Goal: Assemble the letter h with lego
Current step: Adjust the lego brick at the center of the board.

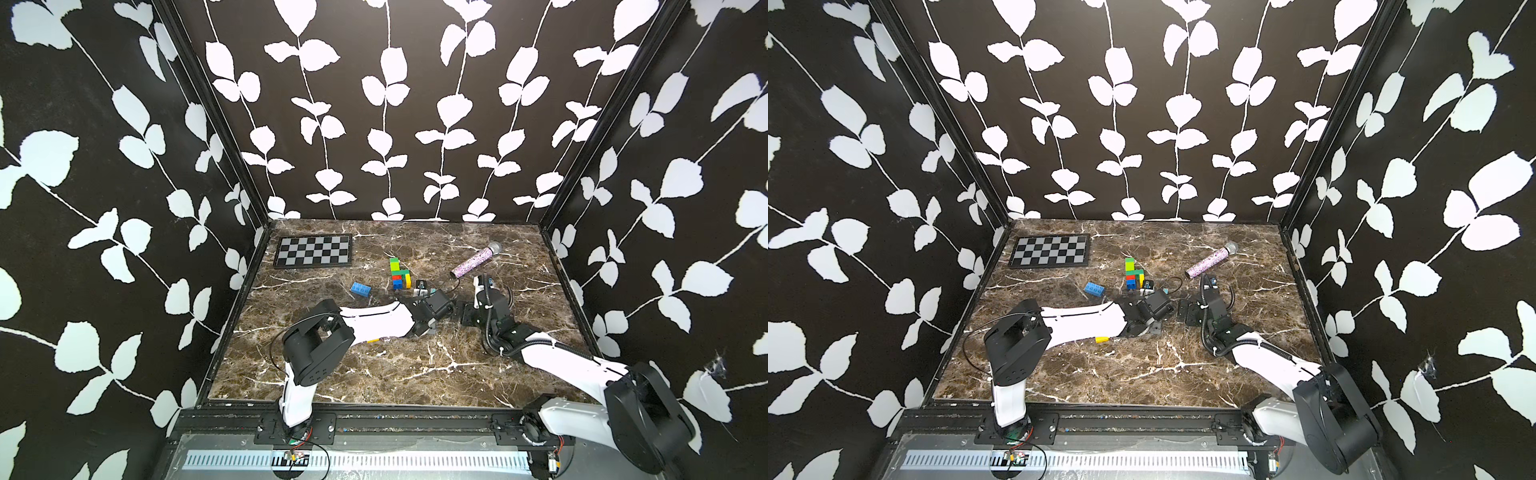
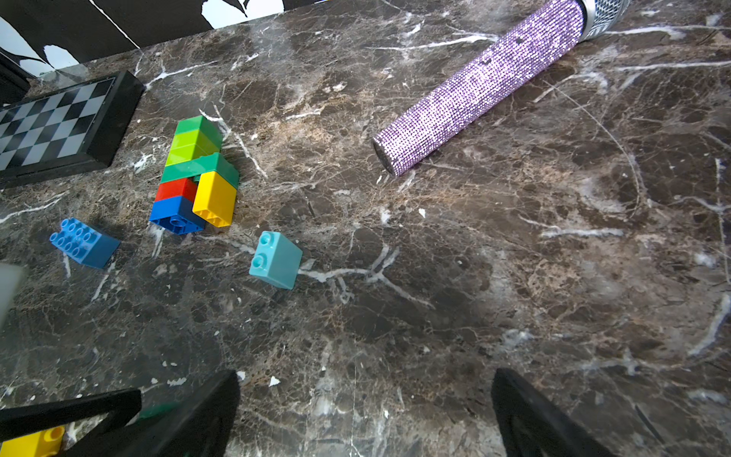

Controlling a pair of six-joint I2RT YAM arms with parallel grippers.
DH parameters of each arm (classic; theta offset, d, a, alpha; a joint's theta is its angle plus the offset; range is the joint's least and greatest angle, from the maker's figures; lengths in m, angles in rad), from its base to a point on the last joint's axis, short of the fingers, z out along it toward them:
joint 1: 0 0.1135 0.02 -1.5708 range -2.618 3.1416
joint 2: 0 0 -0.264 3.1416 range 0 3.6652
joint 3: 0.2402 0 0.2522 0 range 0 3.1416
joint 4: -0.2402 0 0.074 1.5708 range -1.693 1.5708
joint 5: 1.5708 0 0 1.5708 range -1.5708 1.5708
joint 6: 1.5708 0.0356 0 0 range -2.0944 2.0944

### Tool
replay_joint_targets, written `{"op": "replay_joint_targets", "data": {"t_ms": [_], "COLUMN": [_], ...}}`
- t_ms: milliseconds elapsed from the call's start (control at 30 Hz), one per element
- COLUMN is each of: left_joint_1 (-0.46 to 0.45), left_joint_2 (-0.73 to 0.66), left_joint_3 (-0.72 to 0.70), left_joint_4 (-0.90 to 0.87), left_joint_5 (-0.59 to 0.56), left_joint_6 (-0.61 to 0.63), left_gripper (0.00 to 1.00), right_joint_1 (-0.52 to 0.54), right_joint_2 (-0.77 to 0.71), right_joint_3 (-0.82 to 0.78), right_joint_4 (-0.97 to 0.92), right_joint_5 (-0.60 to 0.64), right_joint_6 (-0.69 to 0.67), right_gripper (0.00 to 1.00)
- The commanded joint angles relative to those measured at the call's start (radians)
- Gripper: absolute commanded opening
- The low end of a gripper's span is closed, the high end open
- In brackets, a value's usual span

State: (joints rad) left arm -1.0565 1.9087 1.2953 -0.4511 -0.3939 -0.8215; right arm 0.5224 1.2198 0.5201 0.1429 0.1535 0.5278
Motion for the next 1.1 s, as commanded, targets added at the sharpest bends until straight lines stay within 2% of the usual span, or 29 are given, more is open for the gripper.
{"op": "replay_joint_targets", "data": {"t_ms": [0, 133, 200, 300, 400, 567, 833, 1067], "left_joint_1": [-0.006, 0.004, 0.029, 0.088, 0.148, 0.207, 0.290, 0.315], "left_joint_2": [-0.087, -0.163, -0.205, -0.288, -0.376, -0.433, -0.347, -0.293], "left_joint_3": [0.008, -0.016, -0.045, -0.141, -0.264, -0.349, -0.348, -0.348], "left_joint_4": [-0.042, -0.092, -0.122, -0.128, -0.090, -0.136, -0.185, -0.155], "left_joint_5": [-0.018, -0.026, -0.001, 0.067, 0.147, 0.171, 0.275, 0.329], "left_joint_6": [0.019, 0.028, 0.023, -0.018, -0.063, -0.094, -0.054, -0.029], "left_gripper": [0.55, 0.73, 0.78, 0.86, 0.99, 0.99, 0.99, 0.98], "right_joint_1": [-0.006, -0.007, -0.007, -0.007, -0.007, -0.006, -0.007, -0.007], "right_joint_2": [-0.010, -0.010, -0.010, -0.012, -0.014, -0.012, -0.002, 0.003], "right_joint_3": [0.003, 0.002, 0.002, 0.004, 0.003, 0.005, 0.009, 0.017], "right_joint_4": [0.003, 0.006, 0.006, 0.006, 0.006, 0.007, 0.004, 0.005], "right_joint_5": [0.002, 0.000, -0.004, -0.011, -0.013, -0.022, -0.034, -0.063], "right_joint_6": [0.009, 0.008, 0.008, 0.008, 0.008, 0.009, 0.006, -0.006], "right_gripper": [0.99, 0.99, 0.99, 0.99, 0.99, 0.99, 0.99, 0.99]}}
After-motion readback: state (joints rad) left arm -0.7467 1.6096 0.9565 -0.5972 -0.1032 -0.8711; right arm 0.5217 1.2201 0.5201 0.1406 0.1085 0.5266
